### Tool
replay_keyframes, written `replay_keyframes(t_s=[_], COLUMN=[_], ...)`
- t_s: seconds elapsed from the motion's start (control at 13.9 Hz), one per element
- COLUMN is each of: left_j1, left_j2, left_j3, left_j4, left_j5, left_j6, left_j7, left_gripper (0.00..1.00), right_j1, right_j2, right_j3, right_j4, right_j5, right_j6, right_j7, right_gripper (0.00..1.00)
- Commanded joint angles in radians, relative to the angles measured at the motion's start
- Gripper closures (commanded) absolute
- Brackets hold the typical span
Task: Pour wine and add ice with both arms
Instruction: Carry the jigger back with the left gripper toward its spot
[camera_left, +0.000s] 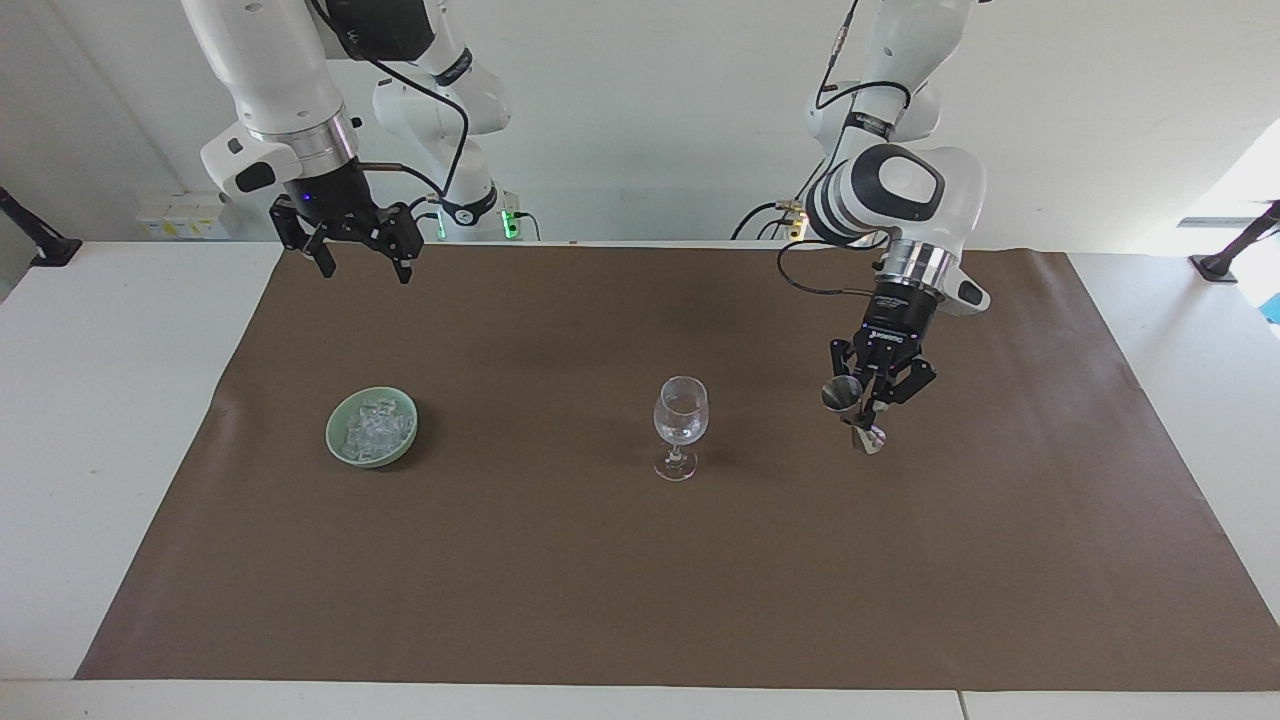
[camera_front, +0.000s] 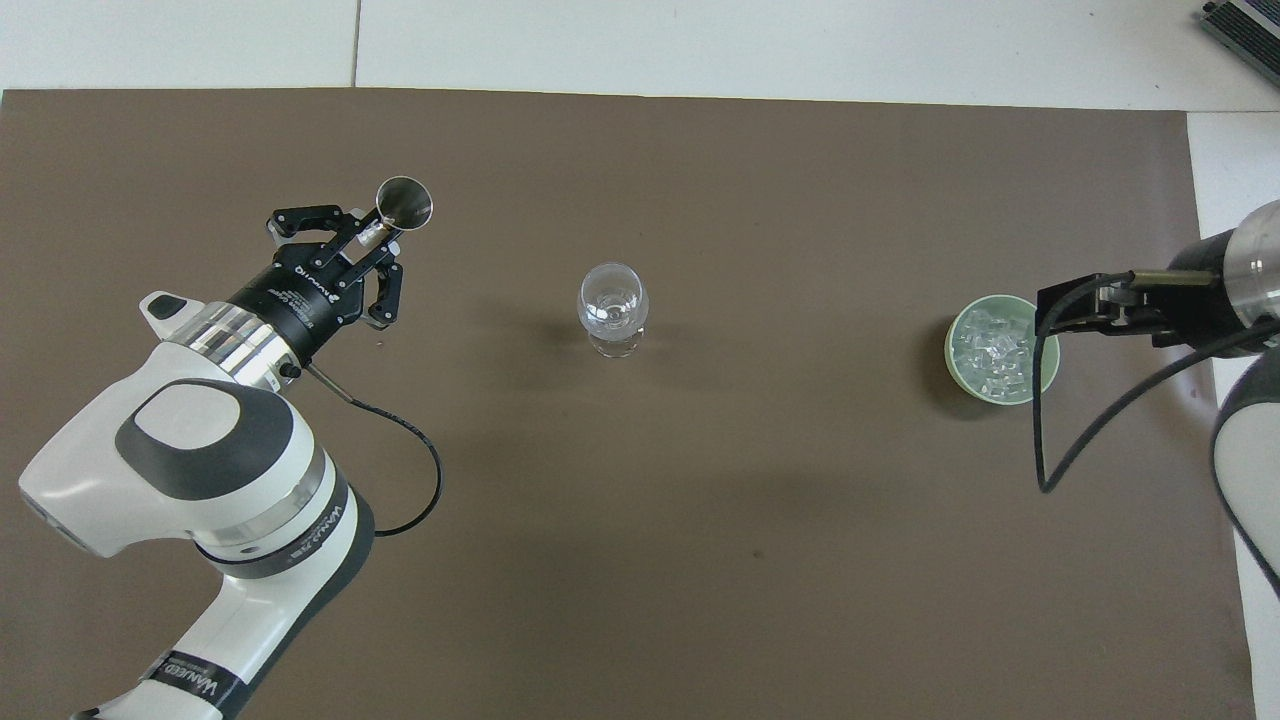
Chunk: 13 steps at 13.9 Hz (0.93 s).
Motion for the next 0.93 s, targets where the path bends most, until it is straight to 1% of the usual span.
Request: replay_keyframes(t_s=[0.0, 0.07, 0.14, 0.57, 0.72, 0.86], left_j1=[0.116, 0.159, 0.196, 0.348, 0.423, 0.469], left_j2=[-0.088, -0.089, -0.089, -0.065, -0.036, 0.013], left_j3=[-0.003, -0.001, -0.001, 0.0, 0.002, 0.002], left_j4=[-0.137, -0.164, -0.184, -0.244, -0.275, -0.275], left_j5=[-0.007, -0.007, -0.005, -0.004, 0.01, 0.045], left_j6=[-0.199, -0.279, -0.331, -0.466, -0.551, -0.595], left_j7=[-0.061, -0.061, -0.063, -0.139, -0.135, -0.129], left_gripper=[1.0, 1.0, 1.0, 1.0, 1.0, 1.0], right_j1=[-0.004, -0.004, -0.004, -0.004, -0.004, -0.004], right_j2=[-0.002, -0.002, -0.002, -0.002, -0.002, -0.002], right_j3=[0.003, 0.003, 0.003, 0.003, 0.003, 0.003], right_j4=[0.004, 0.004, 0.004, 0.004, 0.004, 0.004], right_j5=[0.003, 0.003, 0.003, 0.003, 0.003, 0.003], right_j6=[-0.008, -0.008, -0.008, -0.008, -0.008, -0.008], right_j7=[-0.01, -0.01, -0.01, -0.009, -0.01, -0.01], right_gripper=[0.0, 0.0, 0.0, 0.0, 0.0, 0.0])
